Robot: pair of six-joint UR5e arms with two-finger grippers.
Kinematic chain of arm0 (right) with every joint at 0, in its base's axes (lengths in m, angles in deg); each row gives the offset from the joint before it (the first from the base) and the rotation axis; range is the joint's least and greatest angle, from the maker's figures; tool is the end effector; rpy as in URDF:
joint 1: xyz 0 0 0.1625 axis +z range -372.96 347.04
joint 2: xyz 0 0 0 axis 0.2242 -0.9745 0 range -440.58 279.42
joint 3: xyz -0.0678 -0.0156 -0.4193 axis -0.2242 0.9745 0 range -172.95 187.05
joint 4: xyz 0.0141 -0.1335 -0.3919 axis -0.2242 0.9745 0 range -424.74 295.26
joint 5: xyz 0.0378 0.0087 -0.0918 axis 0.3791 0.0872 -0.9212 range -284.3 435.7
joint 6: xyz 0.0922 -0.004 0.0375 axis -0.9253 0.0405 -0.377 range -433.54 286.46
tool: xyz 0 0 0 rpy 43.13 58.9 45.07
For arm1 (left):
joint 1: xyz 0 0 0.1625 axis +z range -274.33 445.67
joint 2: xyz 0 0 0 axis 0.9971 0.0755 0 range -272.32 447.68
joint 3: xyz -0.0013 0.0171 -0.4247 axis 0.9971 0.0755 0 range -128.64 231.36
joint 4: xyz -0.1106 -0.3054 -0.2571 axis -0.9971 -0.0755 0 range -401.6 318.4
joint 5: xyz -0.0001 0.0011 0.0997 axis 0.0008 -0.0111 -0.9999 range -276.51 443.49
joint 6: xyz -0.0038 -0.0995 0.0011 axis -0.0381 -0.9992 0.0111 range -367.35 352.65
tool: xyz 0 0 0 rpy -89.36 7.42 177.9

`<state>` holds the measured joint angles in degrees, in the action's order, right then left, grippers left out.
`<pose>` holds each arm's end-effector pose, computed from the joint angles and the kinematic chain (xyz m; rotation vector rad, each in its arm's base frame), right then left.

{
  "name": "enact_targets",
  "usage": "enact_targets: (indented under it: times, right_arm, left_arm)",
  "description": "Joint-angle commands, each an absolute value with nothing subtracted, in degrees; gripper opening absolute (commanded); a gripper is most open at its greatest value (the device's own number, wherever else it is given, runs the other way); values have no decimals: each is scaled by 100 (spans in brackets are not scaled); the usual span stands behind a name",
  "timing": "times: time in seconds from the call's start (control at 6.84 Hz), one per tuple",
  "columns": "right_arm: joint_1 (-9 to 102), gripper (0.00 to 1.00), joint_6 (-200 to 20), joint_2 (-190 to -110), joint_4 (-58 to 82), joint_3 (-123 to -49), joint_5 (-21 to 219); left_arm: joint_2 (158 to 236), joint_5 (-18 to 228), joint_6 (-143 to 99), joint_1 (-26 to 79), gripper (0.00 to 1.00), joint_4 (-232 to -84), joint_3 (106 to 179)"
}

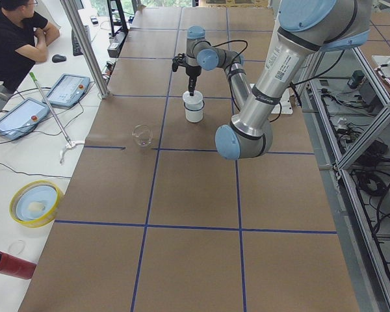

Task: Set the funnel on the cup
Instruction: 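Lift the lid off the mug with the left gripper, moving it aside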

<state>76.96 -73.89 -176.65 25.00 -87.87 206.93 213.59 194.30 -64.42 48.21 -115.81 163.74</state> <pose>0.0670 -0.4459 0.6694 -0.0176 -0.7194 0.0100 0.4102 -0.4377 0.1744 0.1396 0.7985 0.0601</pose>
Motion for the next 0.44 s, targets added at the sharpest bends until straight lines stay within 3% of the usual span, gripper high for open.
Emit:
enact_targets:
  times: [0.0,0.29]
  right_arm:
    - [7696,100,-7389,-17665,2500,-8787,20693]
    - [7696,100,-7389,-17673,2500,-8778,20693]
  left_arm:
    - [21294,19423,-5714,4412,0,-11261,16649]
    - [20163,19432,-5393,4384,0,-12003,17054]
